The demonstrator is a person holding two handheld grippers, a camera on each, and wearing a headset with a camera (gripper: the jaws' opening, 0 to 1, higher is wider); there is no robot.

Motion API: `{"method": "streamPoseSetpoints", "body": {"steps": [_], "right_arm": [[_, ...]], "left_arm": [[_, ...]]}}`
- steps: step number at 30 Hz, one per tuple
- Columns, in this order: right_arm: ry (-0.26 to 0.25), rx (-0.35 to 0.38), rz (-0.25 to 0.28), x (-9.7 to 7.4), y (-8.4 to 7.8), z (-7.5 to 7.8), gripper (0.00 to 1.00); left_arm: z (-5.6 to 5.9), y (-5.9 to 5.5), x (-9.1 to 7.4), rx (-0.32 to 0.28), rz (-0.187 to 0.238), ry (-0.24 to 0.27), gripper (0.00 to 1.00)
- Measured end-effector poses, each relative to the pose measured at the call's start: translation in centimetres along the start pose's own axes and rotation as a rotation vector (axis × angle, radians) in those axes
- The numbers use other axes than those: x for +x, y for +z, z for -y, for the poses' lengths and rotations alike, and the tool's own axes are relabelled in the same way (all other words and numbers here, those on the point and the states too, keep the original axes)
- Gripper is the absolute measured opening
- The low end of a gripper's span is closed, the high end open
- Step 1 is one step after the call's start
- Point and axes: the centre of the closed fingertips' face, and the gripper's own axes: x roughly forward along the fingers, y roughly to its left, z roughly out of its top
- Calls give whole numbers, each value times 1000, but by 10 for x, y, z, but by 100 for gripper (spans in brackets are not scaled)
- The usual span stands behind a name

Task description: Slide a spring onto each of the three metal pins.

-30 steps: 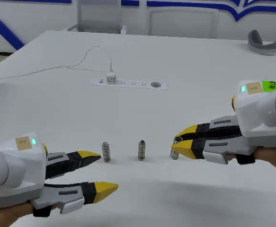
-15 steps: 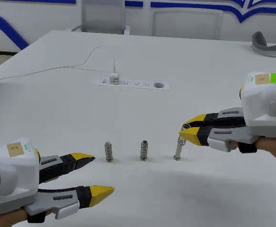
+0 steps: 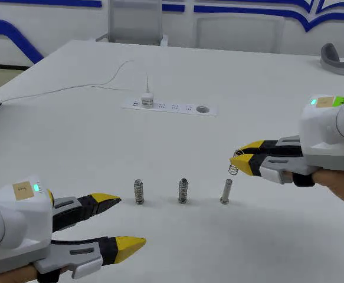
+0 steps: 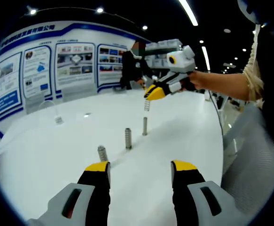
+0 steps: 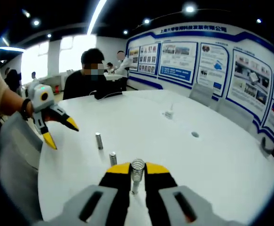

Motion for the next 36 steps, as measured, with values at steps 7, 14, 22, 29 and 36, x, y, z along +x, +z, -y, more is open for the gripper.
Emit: {"method": "streamPoseSetpoints", "body": {"steps": [7,14,22,29,36], "right_arm": [[4,12,-19,7,-8,-1,12],[6,20,-27,10,-13,-1,12],[5,30,-30,13,-18,1,12],[5,40,-36,18,-25,2,12],[7,57,-43,25,-34,2,12]], "left_arm": [[2,-2,1,-3,-6,-4,53],[1,-3,1,-7,-7,-5,53],[1,-4,2,-7,-10,-6,52],[2,-6,3,-10,-14,-9,51],[2,-7,3,-14,-17,-9,51]]}}
